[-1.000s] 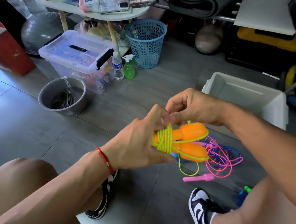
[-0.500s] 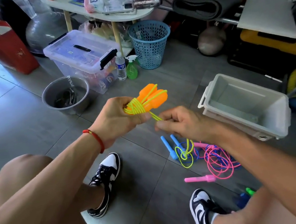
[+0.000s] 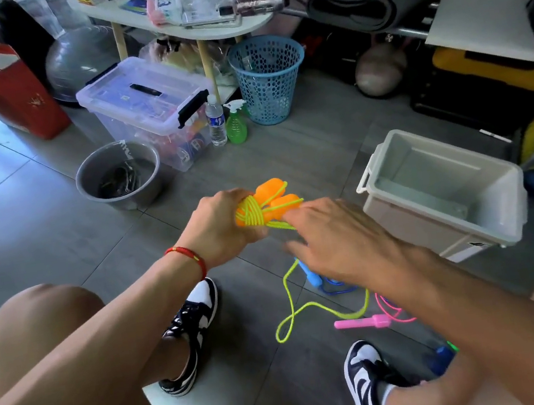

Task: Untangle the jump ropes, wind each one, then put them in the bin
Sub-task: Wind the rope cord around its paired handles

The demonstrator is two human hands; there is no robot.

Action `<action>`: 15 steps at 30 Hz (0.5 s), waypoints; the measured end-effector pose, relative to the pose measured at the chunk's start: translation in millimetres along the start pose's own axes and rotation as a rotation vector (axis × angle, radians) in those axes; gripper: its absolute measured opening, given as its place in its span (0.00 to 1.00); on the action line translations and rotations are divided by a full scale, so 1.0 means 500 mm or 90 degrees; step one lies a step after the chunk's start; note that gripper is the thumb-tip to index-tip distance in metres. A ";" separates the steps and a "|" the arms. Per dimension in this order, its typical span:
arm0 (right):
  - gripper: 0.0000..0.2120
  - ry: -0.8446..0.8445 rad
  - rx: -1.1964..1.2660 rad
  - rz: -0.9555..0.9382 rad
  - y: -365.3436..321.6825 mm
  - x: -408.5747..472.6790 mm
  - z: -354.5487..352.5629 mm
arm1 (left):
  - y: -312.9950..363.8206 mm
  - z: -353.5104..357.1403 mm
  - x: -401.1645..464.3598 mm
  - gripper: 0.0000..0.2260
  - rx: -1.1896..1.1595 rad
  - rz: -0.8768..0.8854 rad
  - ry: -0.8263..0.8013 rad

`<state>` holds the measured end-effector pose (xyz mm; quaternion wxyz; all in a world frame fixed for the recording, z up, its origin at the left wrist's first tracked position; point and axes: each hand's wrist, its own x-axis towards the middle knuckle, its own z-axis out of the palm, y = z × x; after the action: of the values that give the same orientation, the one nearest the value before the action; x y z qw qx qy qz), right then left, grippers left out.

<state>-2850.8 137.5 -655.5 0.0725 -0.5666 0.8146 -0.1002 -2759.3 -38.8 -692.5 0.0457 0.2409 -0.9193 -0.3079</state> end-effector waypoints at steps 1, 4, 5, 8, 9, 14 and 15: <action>0.07 0.033 -0.043 -0.029 0.004 0.001 -0.005 | 0.006 0.004 -0.002 0.20 0.022 0.016 -0.013; 0.12 0.091 -0.111 -0.083 0.032 0.011 -0.025 | 0.025 0.022 -0.014 0.18 0.083 0.086 -0.061; 0.15 0.096 -0.115 -0.083 0.043 0.013 -0.032 | 0.030 0.028 -0.020 0.18 0.096 0.113 -0.077; 0.20 0.079 -0.061 -0.045 0.071 0.013 -0.036 | 0.046 0.035 -0.034 0.20 0.093 0.167 -0.093; 0.18 0.063 -0.031 -0.024 0.077 0.012 -0.040 | 0.049 0.034 -0.036 0.22 0.082 0.178 -0.088; 0.16 -0.015 0.157 0.066 0.100 0.013 -0.055 | 0.061 0.024 -0.053 0.22 0.065 0.232 -0.130; 0.16 -0.042 0.189 0.069 0.103 0.012 -0.053 | 0.063 0.023 -0.058 0.21 0.070 0.247 -0.149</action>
<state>-2905.8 151.2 -642.2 0.1877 -0.5077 0.8174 -0.1970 -2749.6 3.3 -681.5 -0.0161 0.0243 -0.9628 -0.2686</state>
